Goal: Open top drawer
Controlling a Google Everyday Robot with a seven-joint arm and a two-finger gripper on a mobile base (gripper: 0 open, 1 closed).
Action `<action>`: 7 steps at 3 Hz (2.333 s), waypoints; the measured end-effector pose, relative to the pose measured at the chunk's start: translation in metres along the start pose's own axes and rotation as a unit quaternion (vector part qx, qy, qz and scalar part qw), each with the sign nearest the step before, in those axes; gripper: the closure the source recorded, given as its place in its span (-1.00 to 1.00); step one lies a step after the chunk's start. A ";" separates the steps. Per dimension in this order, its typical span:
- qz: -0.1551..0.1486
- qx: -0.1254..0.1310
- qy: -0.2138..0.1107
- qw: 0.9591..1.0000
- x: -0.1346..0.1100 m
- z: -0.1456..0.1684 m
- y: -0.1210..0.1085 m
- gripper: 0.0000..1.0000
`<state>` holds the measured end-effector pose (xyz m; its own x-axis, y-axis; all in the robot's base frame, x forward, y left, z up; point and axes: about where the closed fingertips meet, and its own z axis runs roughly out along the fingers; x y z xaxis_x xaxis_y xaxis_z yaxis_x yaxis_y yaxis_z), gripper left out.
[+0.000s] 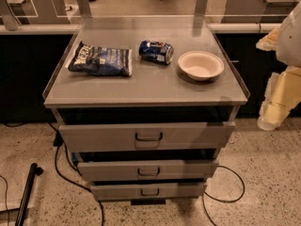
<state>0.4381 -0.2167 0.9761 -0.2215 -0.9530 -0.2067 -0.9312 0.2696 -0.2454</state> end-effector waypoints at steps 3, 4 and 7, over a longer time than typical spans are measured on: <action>0.000 -0.016 -0.069 0.998 -0.015 0.034 0.021 -1.00; 0.013 -0.011 -0.146 0.989 -0.011 0.059 0.042 -1.00; 0.029 0.035 -0.234 0.971 -0.013 0.083 0.061 -1.00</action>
Offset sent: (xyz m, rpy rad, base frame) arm -0.0025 0.0269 -0.0162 0.0677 0.0048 0.0232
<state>0.4084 -0.1770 0.8856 -0.1020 -0.7732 -0.6259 -0.8954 0.3456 -0.2809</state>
